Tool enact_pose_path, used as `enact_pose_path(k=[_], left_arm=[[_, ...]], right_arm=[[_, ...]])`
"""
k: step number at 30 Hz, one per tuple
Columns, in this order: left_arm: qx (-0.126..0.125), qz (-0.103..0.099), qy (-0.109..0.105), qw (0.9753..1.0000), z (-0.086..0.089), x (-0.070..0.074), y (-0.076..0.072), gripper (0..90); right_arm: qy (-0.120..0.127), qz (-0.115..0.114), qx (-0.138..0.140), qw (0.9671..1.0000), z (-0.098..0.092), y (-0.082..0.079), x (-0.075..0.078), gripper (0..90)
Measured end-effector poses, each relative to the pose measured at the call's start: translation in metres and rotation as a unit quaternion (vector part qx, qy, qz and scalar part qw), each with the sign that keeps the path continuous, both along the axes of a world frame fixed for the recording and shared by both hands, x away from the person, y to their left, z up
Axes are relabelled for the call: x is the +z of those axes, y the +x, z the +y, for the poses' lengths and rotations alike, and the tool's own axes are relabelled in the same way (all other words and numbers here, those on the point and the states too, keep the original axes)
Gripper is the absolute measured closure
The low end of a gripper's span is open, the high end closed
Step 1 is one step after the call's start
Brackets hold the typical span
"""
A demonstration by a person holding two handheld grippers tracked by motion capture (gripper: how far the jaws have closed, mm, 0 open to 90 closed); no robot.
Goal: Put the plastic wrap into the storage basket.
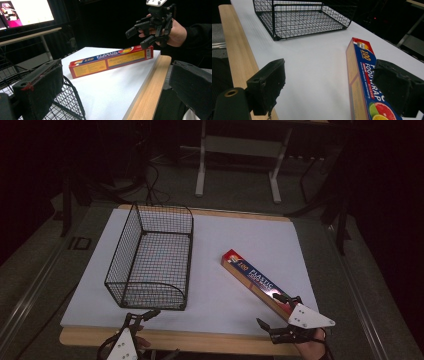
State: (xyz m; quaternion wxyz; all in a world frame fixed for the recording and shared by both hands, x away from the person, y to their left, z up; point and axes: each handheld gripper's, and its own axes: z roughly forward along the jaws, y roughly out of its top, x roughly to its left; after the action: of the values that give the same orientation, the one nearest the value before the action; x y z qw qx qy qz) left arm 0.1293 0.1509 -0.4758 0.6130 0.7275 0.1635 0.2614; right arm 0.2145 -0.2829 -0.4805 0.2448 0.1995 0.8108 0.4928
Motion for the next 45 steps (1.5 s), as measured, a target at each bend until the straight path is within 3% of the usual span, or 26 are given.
enact_pose_path(k=[5, 12, 17, 21, 26, 31, 34, 36, 45], left_arm=[[0.002, -0.004, 0.003, 1.0000, -0.001, 0.000, 0.000, 0.1], [0.005, -0.005, 0.003, 1.0000, 0.000, 0.000, -0.001, 0.1], [0.003, -0.007, 0.006, 1.0000, -0.001, 0.000, -0.001, 0.1], [0.005, -0.010, 0.008, 0.9999, -0.002, 0.001, -0.002, 0.1], [0.003, -0.009, 0.008, 0.9999, -0.001, 0.001, -0.002, 0.1], [0.003, -0.010, 0.006, 0.9999, -0.001, 0.001, -0.003, 0.1], [0.003, -0.009, 0.006, 0.9999, -0.001, 0.001, -0.002, 0.1], [0.001, -0.010, 0.006, 0.9999, -0.001, 0.001, -0.002, 0.1], [0.001, -0.009, 0.004, 1.0000, 0.000, 0.001, -0.003, 0.1]], right_arm=[[-0.002, -0.008, 0.003, 1.0000, 0.001, -0.002, 0.001, 11.2], [0.001, -0.047, 0.030, 0.9984, 0.001, -0.005, 0.009, 13.4], [-0.015, -0.040, 0.014, 0.9990, 0.001, -0.002, 0.010, 12.9], [-0.019, -0.051, -0.011, 0.9985, -0.001, 0.003, 0.013, 11.4], [-0.007, -0.026, -0.038, 0.9989, -0.011, 0.016, 0.018, 11.0], [-0.025, 0.011, -0.054, 0.9982, -0.018, 0.031, 0.017, 10.0], [-0.034, 0.020, -0.070, 0.9968, -0.020, 0.039, 0.016, 9.9], [-0.035, 0.031, -0.065, 0.9968, -0.021, 0.043, 0.016, 9.9], [-0.073, 0.085, -0.080, 0.9904, -0.020, 0.067, 0.010, 10.0]])
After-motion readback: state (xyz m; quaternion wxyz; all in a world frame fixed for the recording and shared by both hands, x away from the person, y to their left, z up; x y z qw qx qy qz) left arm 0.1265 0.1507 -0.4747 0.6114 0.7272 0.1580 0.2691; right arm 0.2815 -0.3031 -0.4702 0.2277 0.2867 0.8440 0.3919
